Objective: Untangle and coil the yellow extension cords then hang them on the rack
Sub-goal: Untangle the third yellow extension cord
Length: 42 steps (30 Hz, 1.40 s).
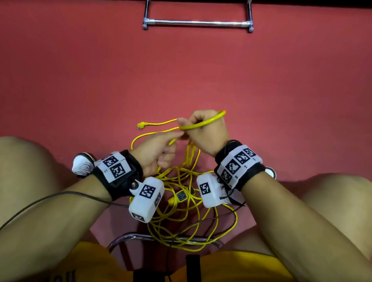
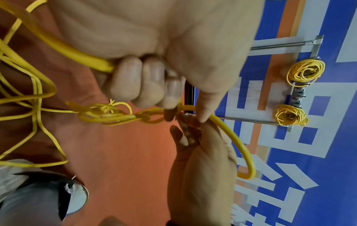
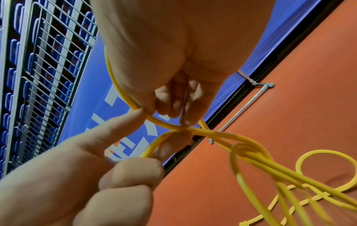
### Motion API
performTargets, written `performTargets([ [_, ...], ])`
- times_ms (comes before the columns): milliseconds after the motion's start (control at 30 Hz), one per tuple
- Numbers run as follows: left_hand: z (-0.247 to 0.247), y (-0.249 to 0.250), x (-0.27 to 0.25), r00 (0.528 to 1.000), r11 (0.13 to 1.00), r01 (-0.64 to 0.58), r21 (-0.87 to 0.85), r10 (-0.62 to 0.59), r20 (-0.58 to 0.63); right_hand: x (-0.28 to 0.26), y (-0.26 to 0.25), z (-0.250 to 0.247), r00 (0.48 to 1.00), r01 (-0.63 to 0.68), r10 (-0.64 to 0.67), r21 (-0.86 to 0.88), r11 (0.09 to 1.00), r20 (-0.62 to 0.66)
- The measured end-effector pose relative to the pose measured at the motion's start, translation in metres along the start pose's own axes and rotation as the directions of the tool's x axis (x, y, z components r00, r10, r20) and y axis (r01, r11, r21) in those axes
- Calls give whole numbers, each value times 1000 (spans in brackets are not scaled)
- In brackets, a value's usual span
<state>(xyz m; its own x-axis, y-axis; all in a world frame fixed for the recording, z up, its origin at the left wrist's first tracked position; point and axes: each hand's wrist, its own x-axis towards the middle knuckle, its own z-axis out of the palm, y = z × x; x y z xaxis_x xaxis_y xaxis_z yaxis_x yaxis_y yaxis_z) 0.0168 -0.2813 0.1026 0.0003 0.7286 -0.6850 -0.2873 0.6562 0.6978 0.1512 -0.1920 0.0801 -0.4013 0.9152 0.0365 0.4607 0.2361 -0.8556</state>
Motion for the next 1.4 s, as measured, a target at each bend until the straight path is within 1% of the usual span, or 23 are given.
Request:
performTargets([
  [100, -4, 5, 0, 994, 993, -96, 73, 100, -52, -1, -6, -6, 1000, 28, -28, 8, 1000, 10],
  [233, -5, 4, 3, 978, 960, -136, 243, 170, -123, -1, -3, -13, 974, -55, 86, -148, 987, 212],
  [300, -1, 1, 7, 957, 950, -144, 278, 205, -205, -2, -1, -12, 982, -54, 79, -148, 987, 171],
  [400, -1, -2, 12, 897, 854, -242, 461, 378, -228, -6, -5, -4, 981, 128, -89, -223, 966, 175],
  [467, -3, -5, 17, 874, 763, -233, 604, 436, -214, -7, -9, -1, 961, 239, -185, -276, 931, 207],
  [533, 0, -7, 16, 880, 777, -144, 612, 384, -280, -7, -11, -1, 935, 331, -278, -267, 905, 219],
  [567, 2, -8, 15, 897, 832, -104, 544, 315, -311, -8, -11, -1, 922, 371, -330, -221, 902, 201],
  [633, 3, -6, 14, 948, 969, -76, 235, 144, -285, -11, -11, -3, 929, 369, -359, -171, 914, 88],
  [667, 1, -1, 14, 965, 998, -50, 34, 57, -255, -12, -11, -6, 951, 305, -310, -171, 937, -3],
  [733, -9, 9, 14, 981, 952, 22, -305, -80, -179, -11, -7, -11, 984, 52, -80, -176, 983, -157],
  [767, -13, 13, 14, 982, 911, 46, -409, -115, -147, -9, -7, -13, 987, -111, 90, -158, 981, -130],
  [800, -17, 17, 13, 984, 874, 63, -481, -134, -115, -8, -10, -14, 959, -282, 282, -115, 953, -11],
  [833, -18, 19, 12, 987, 851, 77, -519, -138, -81, -9, -12, -11, 879, -448, 447, -34, 893, 164],
  [867, -16, 20, 11, 989, 844, 93, -529, -142, -53, -11, -15, -7, 760, -604, 547, 72, 793, 349],
  [900, -12, 21, 9, 988, 847, 111, -520, -149, -32, -14, -17, -1, 663, -715, 571, 183, 675, 484],
  [933, -9, 21, 7, 987, 860, 130, -494, -161, -20, -17, -16, 5, 626, -764, 551, 292, 576, 552],
  [1000, -4, 18, 3, 984, 894, 154, -422, -175, -12, -15, -8, 17, 661, -750, 501, 479, 455, 558],
  [1067, -2, 12, 2, 988, 909, 143, -391, -153, 7, -11, 1, 26, 695, -707, 539, 591, 389, 477],
  [1167, -1, 5, 2, 989, 923, 149, -354, -147, 32, -7, 4, 29, 683, -634, 664, 698, 333, 304],
  [1233, -5, 2, 5, 988, 938, 123, -325, -145, -45, -3, 3, 23, 678, -552, 712, 766, 330, 183],
  [1300, -10, 2, 6, 982, 924, 113, -366, -160, -102, 2, 6, 13, 724, -499, 688, 726, 474, 49],
  [1367, -16, 5, 6, 980, 882, 91, -463, -161, -114, 8, 2, 4, 841, -444, 541, 579, 683, 6],
  [1400, -21, 8, 7, 980, 845, 41, -533, -137, -142, 9, -5, 1, 901, -391, 430, 532, 751, 54],
])
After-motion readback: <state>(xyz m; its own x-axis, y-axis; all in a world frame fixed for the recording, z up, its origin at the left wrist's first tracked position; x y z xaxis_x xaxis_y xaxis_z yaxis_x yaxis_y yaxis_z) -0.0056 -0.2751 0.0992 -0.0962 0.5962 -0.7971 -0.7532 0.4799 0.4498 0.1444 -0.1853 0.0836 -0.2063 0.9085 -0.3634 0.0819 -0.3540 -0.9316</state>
